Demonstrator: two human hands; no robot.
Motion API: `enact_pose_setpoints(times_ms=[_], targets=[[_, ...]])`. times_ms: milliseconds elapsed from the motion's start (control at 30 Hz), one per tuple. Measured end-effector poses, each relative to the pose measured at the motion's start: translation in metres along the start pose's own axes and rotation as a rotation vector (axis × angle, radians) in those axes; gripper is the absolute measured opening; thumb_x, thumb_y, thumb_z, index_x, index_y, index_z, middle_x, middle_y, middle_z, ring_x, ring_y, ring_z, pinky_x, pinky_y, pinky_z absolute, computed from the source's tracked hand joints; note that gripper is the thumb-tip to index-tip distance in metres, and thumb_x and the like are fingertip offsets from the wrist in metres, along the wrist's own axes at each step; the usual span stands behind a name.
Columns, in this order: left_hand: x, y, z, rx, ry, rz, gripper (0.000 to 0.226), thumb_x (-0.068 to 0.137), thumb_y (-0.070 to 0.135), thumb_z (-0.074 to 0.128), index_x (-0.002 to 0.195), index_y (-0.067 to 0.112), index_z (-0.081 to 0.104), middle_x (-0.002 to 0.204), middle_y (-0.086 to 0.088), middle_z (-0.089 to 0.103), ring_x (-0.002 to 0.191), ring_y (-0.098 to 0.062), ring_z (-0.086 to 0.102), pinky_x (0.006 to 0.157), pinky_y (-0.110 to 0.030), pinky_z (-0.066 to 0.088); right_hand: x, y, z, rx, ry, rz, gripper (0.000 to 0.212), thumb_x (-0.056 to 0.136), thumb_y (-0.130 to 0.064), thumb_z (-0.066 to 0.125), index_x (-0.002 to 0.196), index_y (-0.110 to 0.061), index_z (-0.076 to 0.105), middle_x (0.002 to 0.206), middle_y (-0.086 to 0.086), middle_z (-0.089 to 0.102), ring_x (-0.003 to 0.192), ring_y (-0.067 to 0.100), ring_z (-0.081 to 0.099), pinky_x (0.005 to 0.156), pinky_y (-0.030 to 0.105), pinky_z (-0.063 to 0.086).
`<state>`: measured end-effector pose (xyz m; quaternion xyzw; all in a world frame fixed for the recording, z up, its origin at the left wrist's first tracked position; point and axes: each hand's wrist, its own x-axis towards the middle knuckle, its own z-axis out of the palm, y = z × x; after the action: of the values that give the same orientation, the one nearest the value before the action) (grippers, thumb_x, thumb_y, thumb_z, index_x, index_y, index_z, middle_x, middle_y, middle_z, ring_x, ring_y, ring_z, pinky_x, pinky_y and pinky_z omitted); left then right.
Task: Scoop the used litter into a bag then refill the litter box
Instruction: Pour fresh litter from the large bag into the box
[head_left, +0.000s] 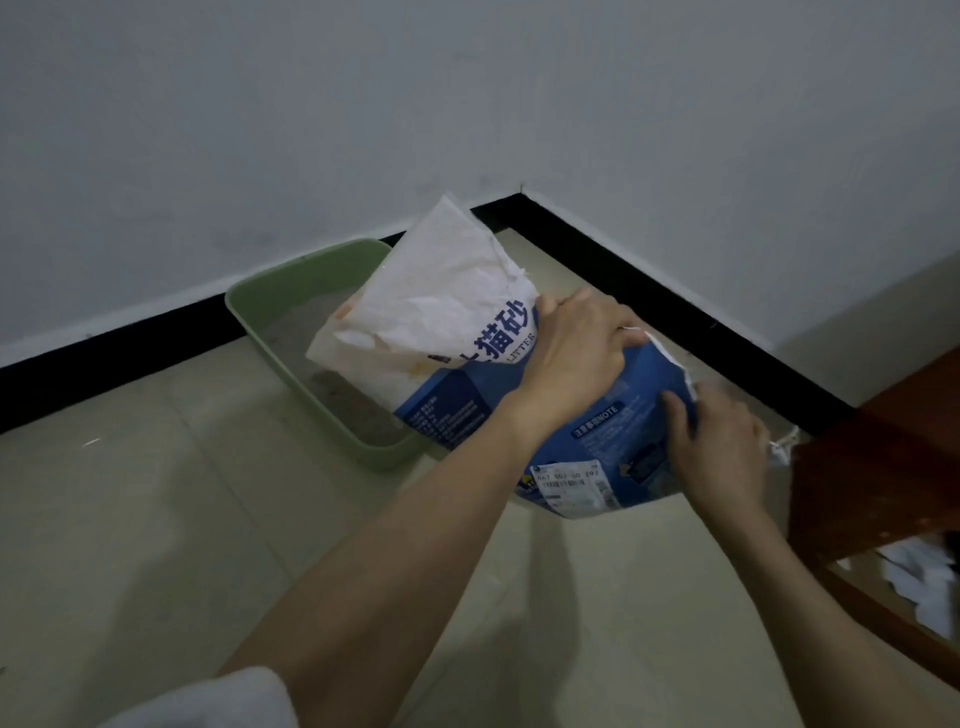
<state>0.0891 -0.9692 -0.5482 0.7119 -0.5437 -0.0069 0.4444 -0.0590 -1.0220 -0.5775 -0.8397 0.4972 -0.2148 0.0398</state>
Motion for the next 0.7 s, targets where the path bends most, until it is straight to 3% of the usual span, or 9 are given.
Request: enact_pose_setpoints(times_ms=[100, 267, 433, 600, 700], targets=[[-0.004, -0.011, 0.000, 0.026, 0.001, -0.031, 0.022, 0.092, 0.022, 0.054, 0.084, 0.010, 0.070, 0.089, 0.000, 0.068, 0.094, -0.016, 0.050, 0.074, -0.026, 0.013, 0.001, -0.007, 0.012, 0.029, 0.030, 0.009, 0.031, 0.098, -0.027, 0.039, 0.081, -0.008, 0.056, 0.081, 0.014, 0.063, 0.085, 0.033, 0.055, 0.091, 0.037, 0.029], [-0.006, -0.014, -0.008, 0.022, 0.024, -0.053, 0.023, 0.093, 0.025, 0.054, 0.083, 0.013, 0.071, 0.088, 0.004, 0.068, 0.092, -0.014, 0.049, 0.073, -0.024, 0.012, 0.002, -0.020, 0.010, 0.190, 0.120, 0.095, 0.040, 0.100, -0.027, 0.037, 0.073, -0.003, 0.053, 0.069, 0.008, 0.052, 0.073, 0.017, 0.034, 0.089, 0.036, 0.029], [0.004, -0.008, -0.024, 0.038, 0.103, -0.071, 0.021, 0.094, 0.029, 0.051, 0.089, 0.021, 0.071, 0.094, 0.008, 0.067, 0.093, -0.014, 0.046, 0.076, -0.029, 0.014, 0.014, -0.036, -0.014, 0.197, 0.225, 0.011, 0.049, 0.101, -0.026, 0.037, 0.053, -0.015, 0.030, 0.049, -0.003, 0.032, 0.048, 0.012, 0.030, 0.084, 0.042, 0.037], [0.005, 0.007, -0.029, 0.018, 0.159, -0.087, 0.023, 0.095, 0.030, 0.049, 0.088, 0.024, 0.071, 0.092, 0.008, 0.067, 0.092, -0.015, 0.045, 0.074, -0.029, 0.014, 0.021, -0.037, -0.037, 0.253, 0.290, -0.048, 0.048, 0.095, -0.034, 0.034, 0.057, -0.003, 0.040, 0.048, -0.002, 0.033, 0.052, 0.028, 0.041, 0.073, 0.043, 0.038], [0.005, 0.012, -0.034, 0.023, 0.203, -0.088, 0.023, 0.095, 0.031, 0.048, 0.092, 0.025, 0.071, 0.090, 0.009, 0.066, 0.093, -0.014, 0.046, 0.073, -0.026, 0.011, 0.024, -0.039, -0.048, 0.189, 0.326, -0.087, 0.045, 0.096, -0.028, 0.039, 0.056, -0.007, 0.036, 0.048, -0.004, 0.029, 0.053, 0.024, 0.035, 0.083, 0.037, 0.032]])
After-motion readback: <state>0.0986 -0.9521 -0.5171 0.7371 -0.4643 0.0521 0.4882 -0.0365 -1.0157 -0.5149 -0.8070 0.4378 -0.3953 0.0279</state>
